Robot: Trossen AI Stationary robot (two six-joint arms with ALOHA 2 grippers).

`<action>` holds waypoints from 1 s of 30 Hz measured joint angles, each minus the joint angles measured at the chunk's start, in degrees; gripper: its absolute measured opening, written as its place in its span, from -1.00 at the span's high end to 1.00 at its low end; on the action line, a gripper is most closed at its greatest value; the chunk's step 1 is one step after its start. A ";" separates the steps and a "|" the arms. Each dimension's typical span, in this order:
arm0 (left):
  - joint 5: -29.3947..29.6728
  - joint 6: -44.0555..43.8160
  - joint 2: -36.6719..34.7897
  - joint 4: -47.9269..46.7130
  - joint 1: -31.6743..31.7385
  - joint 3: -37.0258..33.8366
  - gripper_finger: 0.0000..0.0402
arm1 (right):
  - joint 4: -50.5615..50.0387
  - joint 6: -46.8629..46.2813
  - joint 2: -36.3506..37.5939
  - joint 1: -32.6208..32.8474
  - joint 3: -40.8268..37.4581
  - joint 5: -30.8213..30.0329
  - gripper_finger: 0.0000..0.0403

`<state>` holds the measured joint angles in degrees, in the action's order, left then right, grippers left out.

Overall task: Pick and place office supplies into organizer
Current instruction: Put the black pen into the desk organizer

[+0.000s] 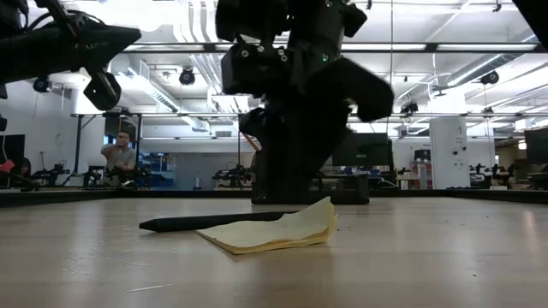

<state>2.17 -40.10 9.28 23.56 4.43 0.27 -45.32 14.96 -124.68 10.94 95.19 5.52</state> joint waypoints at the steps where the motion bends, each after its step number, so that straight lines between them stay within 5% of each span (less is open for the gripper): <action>1: 0.00 0.00 0.00 -0.02 0.00 0.00 1.00 | 1.49 -0.12 0.00 0.13 -0.49 -0.06 0.15; 8: 0.02 0.00 0.04 0.03 0.00 0.00 1.00 | 7.07 -1.50 -0.26 1.83 -4.73 -0.71 0.24; 12: 0.00 0.00 -0.04 0.06 0.00 0.00 1.00 | 8.70 0.05 -0.20 2.65 -5.72 -6.64 0.34; 24: 0.02 0.01 0.02 -0.03 -0.01 0.00 1.00 | 9.76 3.69 0.22 2.24 -9.20 -7.59 0.90; 30: 0.02 0.00 0.07 -0.01 0.00 0.00 1.00 | 4.71 5.22 0.22 -0.35 -6.12 -16.01 0.92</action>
<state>2.20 -40.10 9.34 23.55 4.43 0.27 -40.61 20.18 -124.46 10.59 89.08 -10.49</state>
